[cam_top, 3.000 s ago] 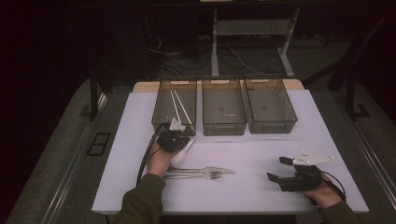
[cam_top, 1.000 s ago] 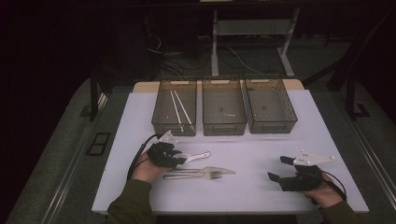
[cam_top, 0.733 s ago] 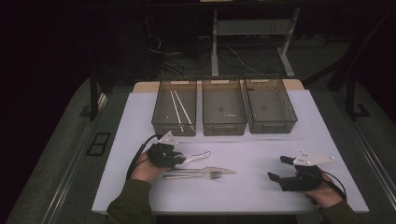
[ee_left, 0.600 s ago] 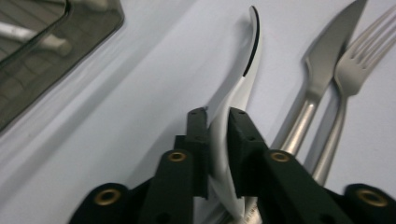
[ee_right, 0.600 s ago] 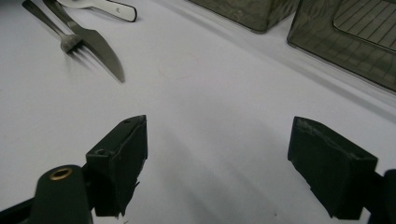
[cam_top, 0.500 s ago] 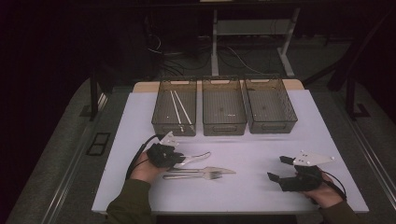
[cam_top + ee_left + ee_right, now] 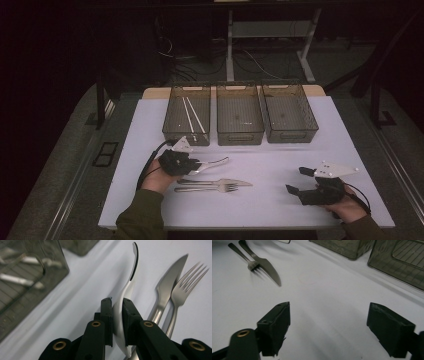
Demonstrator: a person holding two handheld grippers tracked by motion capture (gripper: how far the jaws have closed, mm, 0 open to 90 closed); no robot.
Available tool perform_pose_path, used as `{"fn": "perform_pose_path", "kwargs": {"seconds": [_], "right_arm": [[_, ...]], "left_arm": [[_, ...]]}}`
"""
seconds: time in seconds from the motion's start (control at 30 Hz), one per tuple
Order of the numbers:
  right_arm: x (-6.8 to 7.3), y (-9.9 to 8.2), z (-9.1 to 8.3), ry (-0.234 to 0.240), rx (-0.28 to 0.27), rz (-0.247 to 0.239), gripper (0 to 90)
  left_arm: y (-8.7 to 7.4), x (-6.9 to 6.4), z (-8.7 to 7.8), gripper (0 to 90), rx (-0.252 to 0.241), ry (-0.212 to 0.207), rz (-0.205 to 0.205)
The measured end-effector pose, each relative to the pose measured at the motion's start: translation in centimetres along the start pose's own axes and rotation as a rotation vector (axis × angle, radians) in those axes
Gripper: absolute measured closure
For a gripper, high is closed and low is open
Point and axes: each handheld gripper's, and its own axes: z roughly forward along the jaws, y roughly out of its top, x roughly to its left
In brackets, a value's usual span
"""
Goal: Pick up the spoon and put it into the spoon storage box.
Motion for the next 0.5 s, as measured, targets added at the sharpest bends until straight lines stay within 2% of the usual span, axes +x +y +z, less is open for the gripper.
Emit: {"fn": "perform_pose_path", "kwargs": {"seconds": [0.2,0.37,0.5], "right_arm": [[-0.2,-0.1,0.1,-0.007,-0.001,0.016,17.2],[-0.2,-0.1,0.1,-0.005,-0.002,0.02,17.2],[-0.3,-0.1,0.1,-0.006,-0.002,0.03,17.2]], "left_arm": [[2.6,-0.3,-0.3,80.2,-0.053,-0.018,0.028],[5.3,-0.2,-0.2,80.2,-0.083,-0.027,0.069],[7.3,0.1,-0.2,80.2,-0.126,-0.024,0.104]]}}
